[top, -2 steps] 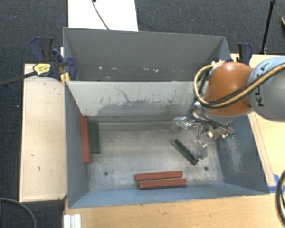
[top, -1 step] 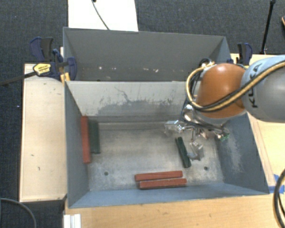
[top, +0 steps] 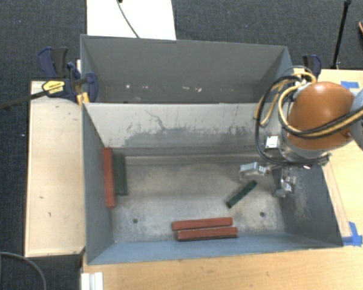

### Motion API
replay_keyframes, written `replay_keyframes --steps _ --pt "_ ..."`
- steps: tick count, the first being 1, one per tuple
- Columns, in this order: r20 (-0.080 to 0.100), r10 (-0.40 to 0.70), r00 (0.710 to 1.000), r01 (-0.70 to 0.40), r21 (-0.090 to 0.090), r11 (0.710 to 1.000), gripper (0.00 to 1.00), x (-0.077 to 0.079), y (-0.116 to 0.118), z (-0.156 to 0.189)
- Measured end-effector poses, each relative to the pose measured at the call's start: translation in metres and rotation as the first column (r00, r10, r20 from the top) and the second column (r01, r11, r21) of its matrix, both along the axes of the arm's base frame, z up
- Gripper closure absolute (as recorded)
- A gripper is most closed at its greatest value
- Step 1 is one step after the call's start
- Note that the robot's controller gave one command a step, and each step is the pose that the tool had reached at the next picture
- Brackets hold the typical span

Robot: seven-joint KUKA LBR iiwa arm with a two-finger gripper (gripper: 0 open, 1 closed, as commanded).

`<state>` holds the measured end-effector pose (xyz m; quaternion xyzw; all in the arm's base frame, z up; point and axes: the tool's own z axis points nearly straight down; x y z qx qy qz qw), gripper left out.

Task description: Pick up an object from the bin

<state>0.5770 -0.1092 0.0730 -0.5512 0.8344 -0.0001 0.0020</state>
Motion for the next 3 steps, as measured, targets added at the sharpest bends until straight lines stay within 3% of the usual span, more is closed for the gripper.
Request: replay_keyframes --steps 1,2,3 --pt "-0.004 0.102 0.995 -0.102 0.001 0.995 0.0 0.004 0.058 -0.002" --pt "-0.005 0.093 0.996 -0.093 0.0 0.996 1.0 0.004 0.055 -0.002" --pt "0.007 0.159 0.987 -0.159 -0.003 0.987 1.0 0.001 0.07 0.159"
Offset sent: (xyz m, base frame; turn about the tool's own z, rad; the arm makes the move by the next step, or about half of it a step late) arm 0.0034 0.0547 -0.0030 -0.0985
